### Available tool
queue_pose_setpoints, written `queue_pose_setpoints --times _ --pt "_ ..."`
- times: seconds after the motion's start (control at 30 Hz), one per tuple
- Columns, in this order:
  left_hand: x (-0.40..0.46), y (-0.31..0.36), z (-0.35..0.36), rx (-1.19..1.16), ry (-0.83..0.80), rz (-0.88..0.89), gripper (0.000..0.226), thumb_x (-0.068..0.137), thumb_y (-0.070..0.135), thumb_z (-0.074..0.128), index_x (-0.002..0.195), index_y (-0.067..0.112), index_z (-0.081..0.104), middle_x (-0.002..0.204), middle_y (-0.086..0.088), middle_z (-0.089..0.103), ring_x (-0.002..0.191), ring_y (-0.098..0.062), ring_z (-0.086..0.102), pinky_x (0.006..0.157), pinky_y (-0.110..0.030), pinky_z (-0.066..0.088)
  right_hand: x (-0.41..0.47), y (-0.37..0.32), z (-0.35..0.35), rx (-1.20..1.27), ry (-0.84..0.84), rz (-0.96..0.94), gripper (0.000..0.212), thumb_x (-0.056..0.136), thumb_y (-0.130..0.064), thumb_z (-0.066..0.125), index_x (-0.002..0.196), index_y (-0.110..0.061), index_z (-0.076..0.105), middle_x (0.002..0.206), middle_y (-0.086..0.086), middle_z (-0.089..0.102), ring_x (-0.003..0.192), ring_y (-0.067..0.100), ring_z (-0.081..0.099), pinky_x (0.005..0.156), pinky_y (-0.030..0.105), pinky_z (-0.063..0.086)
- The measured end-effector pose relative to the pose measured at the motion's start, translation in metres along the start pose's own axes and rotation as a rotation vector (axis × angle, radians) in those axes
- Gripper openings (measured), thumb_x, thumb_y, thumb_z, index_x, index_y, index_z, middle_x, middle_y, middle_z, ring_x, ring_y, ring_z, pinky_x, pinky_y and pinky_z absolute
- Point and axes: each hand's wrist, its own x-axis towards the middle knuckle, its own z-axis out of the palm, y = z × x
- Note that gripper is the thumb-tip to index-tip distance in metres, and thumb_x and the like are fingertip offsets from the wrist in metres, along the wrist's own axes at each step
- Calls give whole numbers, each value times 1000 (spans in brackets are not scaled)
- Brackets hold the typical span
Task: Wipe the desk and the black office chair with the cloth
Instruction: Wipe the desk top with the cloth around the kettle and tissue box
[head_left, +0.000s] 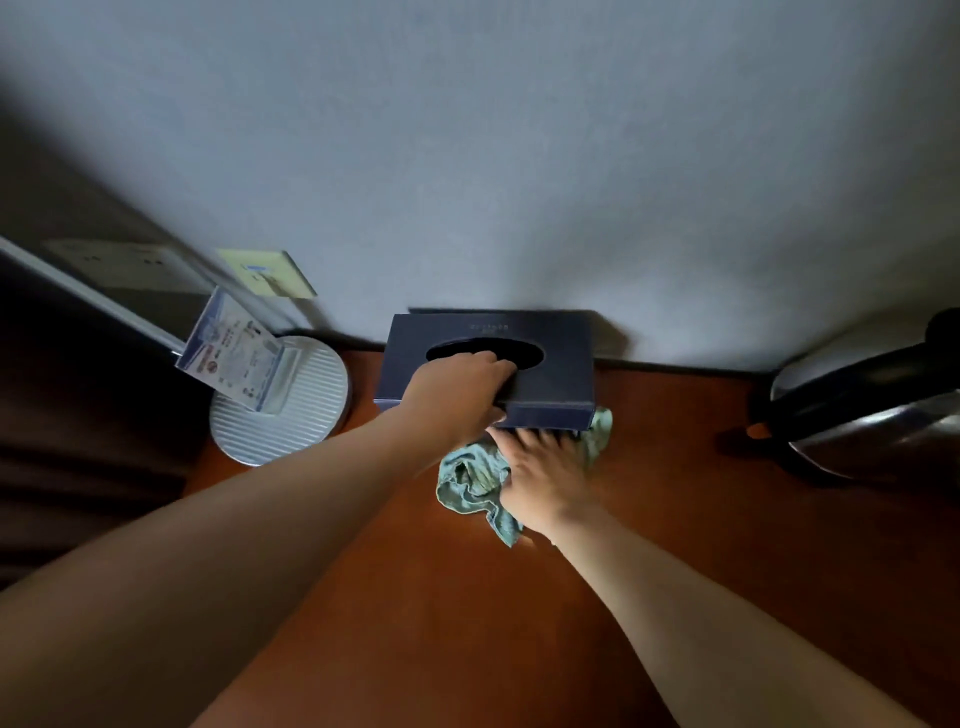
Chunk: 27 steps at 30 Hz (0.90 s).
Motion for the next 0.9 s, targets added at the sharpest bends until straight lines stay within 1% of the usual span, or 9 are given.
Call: queue_pose_setpoints --times 0.1,0.27,0.4,0.43,0.47,0.53,0.57,0.77,0.9 --pt "-14 -28 -2 -18 -1 -65 49 89 40 66 135 27 52 117 6 58 113 -22 59 77 -43 57 26 -32 -3 41 -41 -37 74 83 -20 57 150 -35 30 151 -3 45 136 29 42 111 45 33" --pt "-26 -47 -2 -17 10 -102 56 89 43 67 140 29 49 121 8 59 115 -20 59 79 -43 57 48 -44 -9 39 -56 -65 41 90 -20 53 131 -23 51 127 5 64 112 30 62 93 37 49" --pt "-30 -45 0 -11 8 -122 58 91 44 66 143 29 46 124 8 58 116 -20 59 80 -43 57 42 -26 -2 67 197 -40 8 79 -18 67 85 -15 63 90 11 73 84 33 70 73 34 51" --pt "-30 -42 0 -11 5 -126 58 91 44 66 143 29 47 122 8 58 115 -20 59 79 -44 57 40 -15 1 75 268 -30 15 72 -16 71 86 -13 66 91 13 73 87 33 70 79 37 52" --pt "-30 -39 0 -11 3 -128 57 90 43 66 142 29 47 121 8 58 115 -21 59 78 -44 57 36 -1 1 72 265 -12 30 72 -17 69 102 -13 69 108 13 72 104 34 66 93 41 50" --pt "-29 -33 -1 -21 3 -130 55 90 42 67 140 29 49 119 8 58 113 -21 60 76 -43 57 22 34 -1 20 168 42 63 80 -23 59 142 -21 51 150 6 49 140 29 42 116 47 34" --pt "-28 -31 -2 -29 2 -129 55 90 42 67 140 29 49 118 8 58 112 -21 60 76 -43 58 13 53 -2 -1 149 85 69 82 -25 56 150 -25 40 159 2 37 148 27 31 120 49 28" --pt "-31 -41 -7 -54 28 -82 54 90 40 67 140 29 49 117 8 59 110 -21 61 77 -43 58 -9 78 -6 -26 173 324 76 78 -17 59 150 -29 37 163 3 29 150 30 24 122 56 20" --pt "-42 -70 -8 -66 28 -80 54 90 40 68 140 29 50 118 8 59 110 -20 60 78 -44 58 12 49 -8 -69 130 283 75 81 -25 53 153 -30 33 165 2 22 152 32 20 122 55 19"
